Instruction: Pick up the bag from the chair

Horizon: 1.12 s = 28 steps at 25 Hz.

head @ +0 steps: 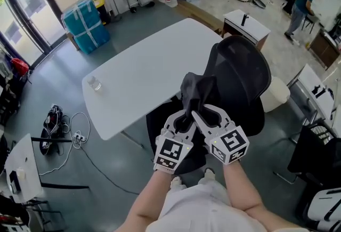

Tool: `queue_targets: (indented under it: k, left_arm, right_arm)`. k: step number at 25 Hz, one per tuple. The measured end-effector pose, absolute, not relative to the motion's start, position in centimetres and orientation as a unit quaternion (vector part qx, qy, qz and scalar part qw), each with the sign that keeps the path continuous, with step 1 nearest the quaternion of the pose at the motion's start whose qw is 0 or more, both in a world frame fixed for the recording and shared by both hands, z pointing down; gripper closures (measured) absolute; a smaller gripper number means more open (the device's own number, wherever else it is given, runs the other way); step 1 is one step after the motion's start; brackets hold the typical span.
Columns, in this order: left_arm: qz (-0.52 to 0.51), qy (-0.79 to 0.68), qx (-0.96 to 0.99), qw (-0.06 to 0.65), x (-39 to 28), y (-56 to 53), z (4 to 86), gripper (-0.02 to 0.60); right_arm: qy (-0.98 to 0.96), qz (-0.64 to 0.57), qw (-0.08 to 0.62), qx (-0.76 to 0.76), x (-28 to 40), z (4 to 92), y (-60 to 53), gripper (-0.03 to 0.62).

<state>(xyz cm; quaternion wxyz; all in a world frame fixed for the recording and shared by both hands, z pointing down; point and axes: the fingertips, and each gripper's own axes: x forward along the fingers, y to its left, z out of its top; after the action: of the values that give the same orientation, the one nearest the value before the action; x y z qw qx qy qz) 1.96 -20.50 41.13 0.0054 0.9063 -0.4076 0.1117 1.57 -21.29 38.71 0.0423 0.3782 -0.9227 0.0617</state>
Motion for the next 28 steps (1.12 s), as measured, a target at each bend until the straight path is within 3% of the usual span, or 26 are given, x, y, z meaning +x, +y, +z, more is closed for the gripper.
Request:
queue_targets:
  k: [28]
  left_arm:
    - [0.077, -0.421, 0.903, -0.041, 1.2, -19.6, 35.1, 0.494]
  right_arm:
    - [-0.930, -0.005, 0.018, 0.366, 0.7, 32.6, -20.2, 0.503]
